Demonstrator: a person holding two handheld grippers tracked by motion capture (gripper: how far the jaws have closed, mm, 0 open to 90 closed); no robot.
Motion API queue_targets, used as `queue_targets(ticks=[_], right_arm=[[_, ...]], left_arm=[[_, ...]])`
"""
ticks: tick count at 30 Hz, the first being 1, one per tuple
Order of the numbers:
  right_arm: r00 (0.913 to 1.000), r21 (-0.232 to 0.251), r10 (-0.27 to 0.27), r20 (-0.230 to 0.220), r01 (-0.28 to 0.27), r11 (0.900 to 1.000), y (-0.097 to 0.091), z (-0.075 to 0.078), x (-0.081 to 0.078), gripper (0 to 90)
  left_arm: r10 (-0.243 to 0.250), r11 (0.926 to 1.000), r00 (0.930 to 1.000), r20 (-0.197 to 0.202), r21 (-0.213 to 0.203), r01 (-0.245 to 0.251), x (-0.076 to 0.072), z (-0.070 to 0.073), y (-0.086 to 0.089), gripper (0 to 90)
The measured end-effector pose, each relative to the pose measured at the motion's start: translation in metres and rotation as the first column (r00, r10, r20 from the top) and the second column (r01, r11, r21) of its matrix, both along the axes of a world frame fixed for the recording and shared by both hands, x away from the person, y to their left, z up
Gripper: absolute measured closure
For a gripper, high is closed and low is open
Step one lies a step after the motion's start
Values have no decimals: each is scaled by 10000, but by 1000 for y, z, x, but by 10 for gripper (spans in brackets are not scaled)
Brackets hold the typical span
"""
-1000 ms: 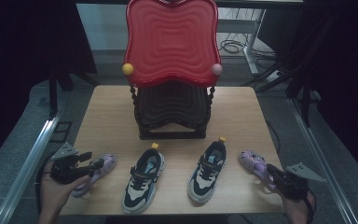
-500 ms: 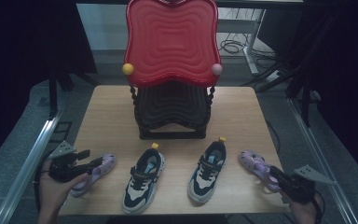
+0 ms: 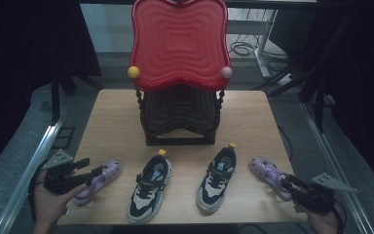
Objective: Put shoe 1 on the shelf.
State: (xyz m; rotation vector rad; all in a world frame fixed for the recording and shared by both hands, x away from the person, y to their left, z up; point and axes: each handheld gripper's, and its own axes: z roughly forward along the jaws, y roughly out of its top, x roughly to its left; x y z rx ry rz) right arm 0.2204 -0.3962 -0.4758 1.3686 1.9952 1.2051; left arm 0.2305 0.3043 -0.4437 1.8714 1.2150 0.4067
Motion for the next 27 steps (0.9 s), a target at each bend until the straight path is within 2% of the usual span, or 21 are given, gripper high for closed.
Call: queue_targets(ticks=[5, 8, 11, 14, 15, 16, 19, 27], right_arm=[[9999, -36, 61, -93, -61, 10000, 1, -2, 1, 565], [10000, -76, 36, -87, -36, 10000, 3, -2, 2, 557], [10000, -79, 45, -85, -46, 10000, 4, -2, 2, 554], [10000, -81, 0, -78, 0, 10000, 4, -1, 2, 550], [10000, -83, -28, -82, 27, 10000, 3, -2, 2, 549], [9999, -58, -66, -96, 66, 10000, 3, -2, 2, 550], [9998, -36, -162, -99, 161, 9999, 2, -1, 1, 549], [9994, -27, -270, -195, 270, 9996, 2, -4, 2, 543]], left_arm=[[92, 9998, 10000, -33, -182, -93, -12, -2, 13, 378], [-61, 9993, 9997, -242, -383, 51, -22, -7, 23, 383], [-89, 9997, 9990, -429, -235, 79, -26, -11, 25, 393], [-66, 9999, 9962, -870, 116, 77, -31, -23, 25, 411], [-66, 9999, 9962, -870, 116, 77, -31, -23, 25, 416], [-132, 9993, 9935, -1128, 340, 172, -32, -30, 24, 423], [-221, 9982, 9894, -1437, 520, 299, -32, -39, 24, 457], [-482, 9948, 9838, -1725, 802, 628, -22, -46, 18, 565]])
